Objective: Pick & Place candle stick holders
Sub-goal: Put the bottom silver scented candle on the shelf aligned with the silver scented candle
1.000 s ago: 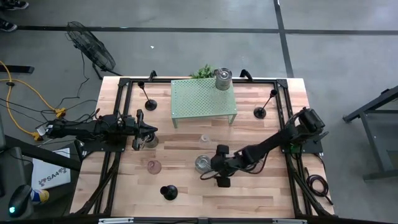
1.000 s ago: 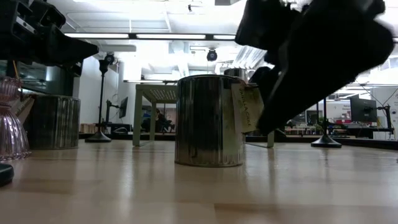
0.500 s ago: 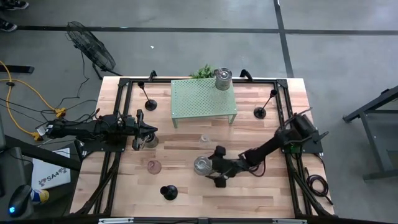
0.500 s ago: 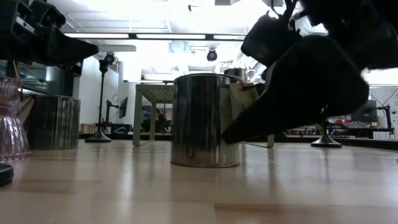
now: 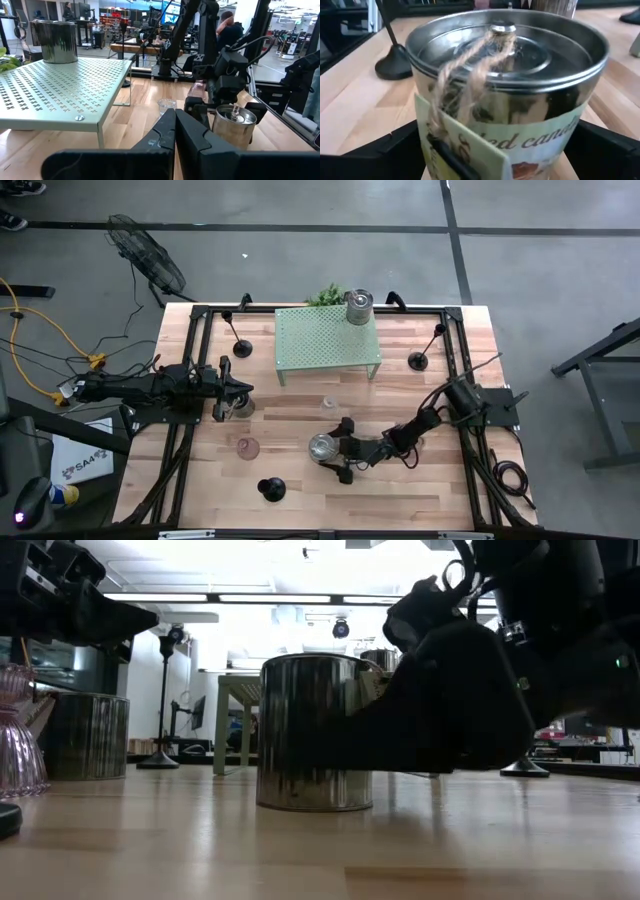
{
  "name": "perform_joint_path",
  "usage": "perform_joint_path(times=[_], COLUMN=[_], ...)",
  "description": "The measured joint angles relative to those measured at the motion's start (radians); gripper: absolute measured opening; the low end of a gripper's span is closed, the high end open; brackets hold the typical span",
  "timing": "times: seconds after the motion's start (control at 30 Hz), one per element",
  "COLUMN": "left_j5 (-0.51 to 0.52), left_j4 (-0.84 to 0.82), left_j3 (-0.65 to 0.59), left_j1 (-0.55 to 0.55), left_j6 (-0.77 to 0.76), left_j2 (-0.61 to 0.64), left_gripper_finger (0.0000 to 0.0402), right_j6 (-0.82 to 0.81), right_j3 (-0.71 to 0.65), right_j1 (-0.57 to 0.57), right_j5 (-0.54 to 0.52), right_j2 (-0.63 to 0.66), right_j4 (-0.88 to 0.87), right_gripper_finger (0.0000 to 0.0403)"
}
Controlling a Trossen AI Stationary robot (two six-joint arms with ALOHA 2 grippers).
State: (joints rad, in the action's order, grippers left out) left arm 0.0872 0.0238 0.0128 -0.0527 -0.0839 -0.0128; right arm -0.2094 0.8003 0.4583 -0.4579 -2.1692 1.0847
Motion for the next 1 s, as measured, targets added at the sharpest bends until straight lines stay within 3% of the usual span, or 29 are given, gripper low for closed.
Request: perform_joint_path(times=[0.17, 0.47, 0.6, 0.83, 1.0], left_j5=[0.0, 0.0, 0.0, 0.0, 0.0], left_j4=[0.0, 0.0, 0.0, 0.0, 0.0], left_j3=[0.0, 0.0, 0.0, 0.0, 0.0], left_j1=[0.0, 0.0, 0.0, 0.0, 0.0], left_j6=[0.0, 0.0, 0.0, 0.0, 0.0], left_j2=[0.0, 0.0, 0.0, 0.0, 0.0], left_gripper_finger=[0.0, 0.0, 0.0, 0.0, 0.0], right_j6=[0.068, 0.133, 0.134, 0.124, 0.097], right_j3=[0.018, 0.074, 0.078, 0.079, 0.08], right_j1=[0.0, -0.002, -0.002, -0.002, -0.002], right_j5=[-0.015, 0.021, 0.021, 0.0, -0.049], right_j2=[-0.031, -0.032, -0.032, -0.032, -0.016], right_j4=[0.091, 0.092, 0.085, 0.069, 0.033], right_gripper_finger=[0.0385, 0.0366, 0.0347, 0.036, 0.0344])
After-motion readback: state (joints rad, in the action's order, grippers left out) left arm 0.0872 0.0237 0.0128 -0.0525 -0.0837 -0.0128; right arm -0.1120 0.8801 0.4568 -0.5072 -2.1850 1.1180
